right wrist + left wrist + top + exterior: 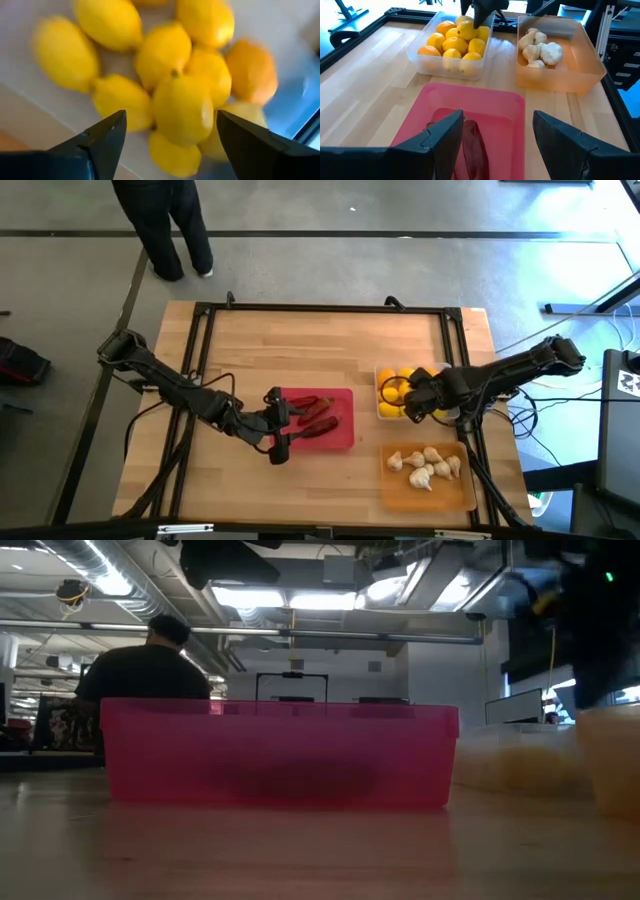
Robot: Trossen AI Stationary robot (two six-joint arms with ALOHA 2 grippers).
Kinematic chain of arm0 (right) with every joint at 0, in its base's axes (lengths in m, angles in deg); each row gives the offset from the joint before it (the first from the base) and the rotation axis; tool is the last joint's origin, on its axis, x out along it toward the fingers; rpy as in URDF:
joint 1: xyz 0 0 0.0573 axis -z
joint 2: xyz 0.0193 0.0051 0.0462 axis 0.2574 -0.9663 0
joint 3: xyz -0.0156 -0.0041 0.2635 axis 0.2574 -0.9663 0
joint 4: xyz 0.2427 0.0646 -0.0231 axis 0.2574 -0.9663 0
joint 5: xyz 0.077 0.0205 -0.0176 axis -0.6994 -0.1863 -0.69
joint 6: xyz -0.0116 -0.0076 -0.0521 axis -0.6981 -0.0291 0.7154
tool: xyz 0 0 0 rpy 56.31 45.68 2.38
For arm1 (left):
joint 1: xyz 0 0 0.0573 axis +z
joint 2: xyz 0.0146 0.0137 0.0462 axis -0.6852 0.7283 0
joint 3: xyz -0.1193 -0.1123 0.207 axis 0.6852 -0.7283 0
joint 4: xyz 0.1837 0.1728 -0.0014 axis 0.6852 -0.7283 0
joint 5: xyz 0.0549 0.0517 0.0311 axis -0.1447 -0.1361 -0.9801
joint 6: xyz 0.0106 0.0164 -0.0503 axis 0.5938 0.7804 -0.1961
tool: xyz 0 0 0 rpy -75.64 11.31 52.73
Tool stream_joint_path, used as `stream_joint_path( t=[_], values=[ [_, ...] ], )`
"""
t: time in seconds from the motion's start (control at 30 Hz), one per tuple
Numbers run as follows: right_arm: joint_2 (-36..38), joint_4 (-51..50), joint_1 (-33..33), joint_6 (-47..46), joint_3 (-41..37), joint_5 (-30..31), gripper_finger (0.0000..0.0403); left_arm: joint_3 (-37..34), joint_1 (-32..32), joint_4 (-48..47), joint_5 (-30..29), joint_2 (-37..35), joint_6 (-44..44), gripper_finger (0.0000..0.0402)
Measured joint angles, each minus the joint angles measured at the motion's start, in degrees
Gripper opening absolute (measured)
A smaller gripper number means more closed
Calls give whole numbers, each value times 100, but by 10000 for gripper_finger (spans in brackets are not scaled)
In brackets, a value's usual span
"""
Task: Sort produce into baskets
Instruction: Put the yellow lemon into the transparent bin, then return to Home Position
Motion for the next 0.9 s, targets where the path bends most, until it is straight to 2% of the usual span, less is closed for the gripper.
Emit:
stream_joint_path(
  t=[0.1,0.23,0.33,0.4,0.5,0.57,0.8,0.9],
  values=[
    [1,1,-2,279,465,402,298,0,30,19,1,0,53,235],
    [1,326,0,886,869,905,285,0,56,19,224,-5,545,229],
    [1,772,0,1408,949,858,268,0,114,12,265,-97,888,204],
    [0,1061,0,1722,949,797,248,2,191,-9,543,-225,1251,178],
    [-1,1352,0,2122,949,818,205,2,394,-112,1794,-403,1894,137],
    [-1,1516,0,2375,949,855,169,2,535,-153,2264,-503,2126,114],
    [19,2090,0,3197,918,1160,29,-510,1163,86,2525,-1065,2249,57],
    [202,2503,3,3498,699,1123,7,-971,1386,482,2543,-1428,2246,42]
  ],
)
